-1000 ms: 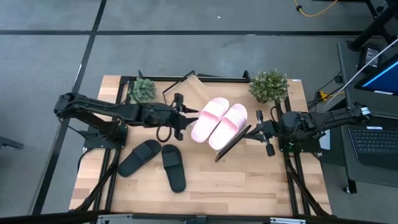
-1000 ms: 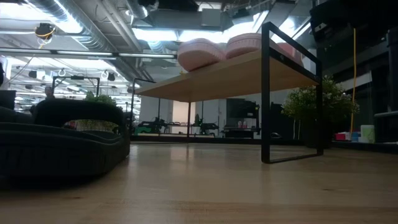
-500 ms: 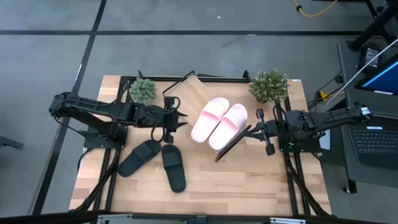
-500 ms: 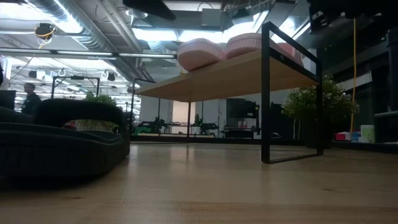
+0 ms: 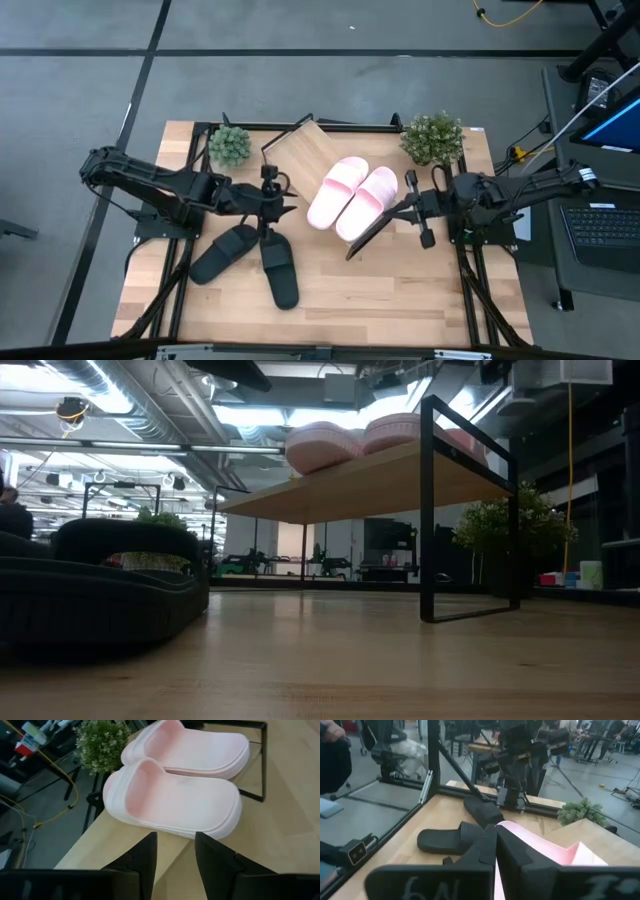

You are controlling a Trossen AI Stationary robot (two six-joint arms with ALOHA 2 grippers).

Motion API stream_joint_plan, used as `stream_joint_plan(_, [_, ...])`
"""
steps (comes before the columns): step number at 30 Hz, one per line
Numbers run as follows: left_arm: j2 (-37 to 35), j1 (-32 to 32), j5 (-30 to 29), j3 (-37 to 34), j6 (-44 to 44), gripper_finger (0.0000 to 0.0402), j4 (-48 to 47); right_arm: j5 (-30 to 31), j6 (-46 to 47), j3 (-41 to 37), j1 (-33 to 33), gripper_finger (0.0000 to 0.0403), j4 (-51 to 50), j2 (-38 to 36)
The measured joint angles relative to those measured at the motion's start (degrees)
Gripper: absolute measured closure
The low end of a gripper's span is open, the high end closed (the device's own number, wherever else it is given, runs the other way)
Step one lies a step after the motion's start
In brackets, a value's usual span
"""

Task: Pick and place slides into the shelf
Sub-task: Put the right black slipper on the shelf

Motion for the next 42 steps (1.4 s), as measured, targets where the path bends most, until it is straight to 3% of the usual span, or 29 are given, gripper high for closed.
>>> stream_joint_plan(4, [0.0,-1.2,0.0,-1.3,-1.3,0.0278,1.7,0.0,-0.5,3.7,0.7,0.0391,-3.0,4.0])
stream_joint_plan(8, [-1.3,-2.6,-0.5,-7.2,-2.2,0.0278,5.8,0.2,-1.0,3.7,3.7,0.0394,-3.0,8.2])
stream_joint_plan(19, [-9.7,-9.8,-2.6,-22.4,-14.0,0.0278,17.3,13.6,0.7,3.7,15.8,0.0396,5.9,18.7])
stream_joint_plan(30, [-11.0,-19.3,-2.9,-23.9,-21.2,0.0278,17.6,14.7,0.7,3.7,17.6,0.0387,10.1,25.5])
stream_joint_plan(42, [-2.5,-27.1,-7.3,-23.9,-30.8,0.0278,20.6,15.0,3.9,3.7,17.9,0.0387,15.4,31.5])
